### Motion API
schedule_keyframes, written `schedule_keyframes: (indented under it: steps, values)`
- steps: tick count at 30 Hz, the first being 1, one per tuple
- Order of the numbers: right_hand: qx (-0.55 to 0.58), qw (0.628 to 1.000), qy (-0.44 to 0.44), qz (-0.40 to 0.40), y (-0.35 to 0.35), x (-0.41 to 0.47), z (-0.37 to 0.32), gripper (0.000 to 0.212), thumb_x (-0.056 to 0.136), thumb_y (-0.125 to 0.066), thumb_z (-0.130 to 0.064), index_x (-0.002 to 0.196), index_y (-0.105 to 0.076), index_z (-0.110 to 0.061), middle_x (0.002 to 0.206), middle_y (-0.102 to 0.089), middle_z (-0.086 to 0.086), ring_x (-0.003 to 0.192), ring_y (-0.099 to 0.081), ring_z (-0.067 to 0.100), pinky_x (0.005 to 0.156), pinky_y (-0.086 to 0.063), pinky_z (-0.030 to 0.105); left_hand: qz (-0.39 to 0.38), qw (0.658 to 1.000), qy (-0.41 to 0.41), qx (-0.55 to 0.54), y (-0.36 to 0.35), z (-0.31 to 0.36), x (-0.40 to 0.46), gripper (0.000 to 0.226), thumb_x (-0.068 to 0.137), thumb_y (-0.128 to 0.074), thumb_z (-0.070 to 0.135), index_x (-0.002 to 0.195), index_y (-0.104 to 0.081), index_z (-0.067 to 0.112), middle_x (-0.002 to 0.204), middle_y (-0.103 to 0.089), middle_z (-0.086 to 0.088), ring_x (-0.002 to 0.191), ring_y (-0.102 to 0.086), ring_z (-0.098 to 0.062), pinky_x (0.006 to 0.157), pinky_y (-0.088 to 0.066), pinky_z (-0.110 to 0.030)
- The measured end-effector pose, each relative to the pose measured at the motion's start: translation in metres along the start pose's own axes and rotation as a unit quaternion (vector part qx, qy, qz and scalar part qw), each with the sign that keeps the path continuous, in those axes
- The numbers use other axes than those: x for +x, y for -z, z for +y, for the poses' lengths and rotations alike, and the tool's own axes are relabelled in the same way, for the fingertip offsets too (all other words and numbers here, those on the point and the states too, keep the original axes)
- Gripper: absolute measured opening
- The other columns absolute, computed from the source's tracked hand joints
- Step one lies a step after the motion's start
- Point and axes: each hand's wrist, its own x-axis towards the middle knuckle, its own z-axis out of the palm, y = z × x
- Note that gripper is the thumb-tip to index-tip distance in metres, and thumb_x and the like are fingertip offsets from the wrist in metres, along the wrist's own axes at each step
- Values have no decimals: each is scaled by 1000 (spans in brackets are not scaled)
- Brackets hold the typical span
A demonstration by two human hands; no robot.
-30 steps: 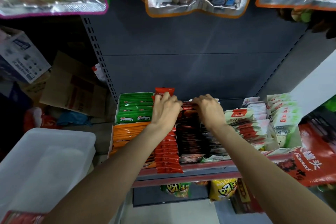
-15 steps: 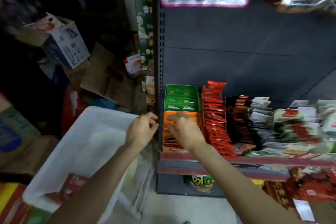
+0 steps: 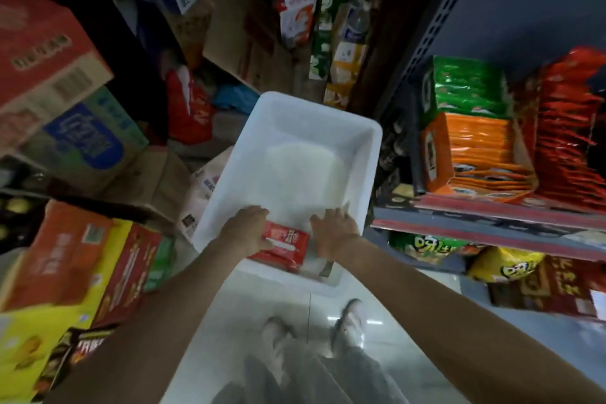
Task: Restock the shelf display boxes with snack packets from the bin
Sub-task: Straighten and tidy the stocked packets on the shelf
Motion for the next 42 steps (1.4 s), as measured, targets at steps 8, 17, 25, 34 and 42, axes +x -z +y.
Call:
schedule_keyframes:
  steps: [8,17,25,34,42]
  values:
    - [-236,970,-49,-38,0,24,12,59,96,-40,-37,148,-24,-14,155,-10,20,144,-2,37,117,3,50,-65,985,-88,134,-10,-9,32,105,66,-72,61,148,-18,21,151,-26,-5,140,-24,-25,114,-18,-47]
    - [-105,992,-56,42,-1,48,13,61,91,-51,-13,145,-24,-4,147,-29,17,138,-25,32,115,-20,47,23,986,-103,128,-6,-7,47,78,72,-69,57,136,-35,27,134,-38,-5,125,-37,-25,104,-31,-43]
    - [52,998,-22,26,-14,51,3,47,94,-53,-25,137,-41,-8,134,-36,17,125,-40,31,99,-41,41,-83,980,-79,160,-4,-5,41,126,52,-75,68,150,-4,33,157,4,-6,144,1,-25,114,-7,-53]
    - [133,989,-12,63,-20,55,-6,56,87,-62,-39,135,-40,-19,131,-27,15,123,-29,31,99,-38,41,66,971,-82,217,-16,6,50,67,79,-67,49,129,-38,14,126,-45,-6,120,-43,-26,96,-34,-40]
    - [208,975,-23,72,-24,63,-9,52,91,-58,-28,137,-35,-18,141,-17,19,135,-14,42,111,-28,47,67,976,-81,191,-10,3,44,70,77,-72,36,132,-35,16,136,-38,-9,128,-37,-27,103,-30,-42]
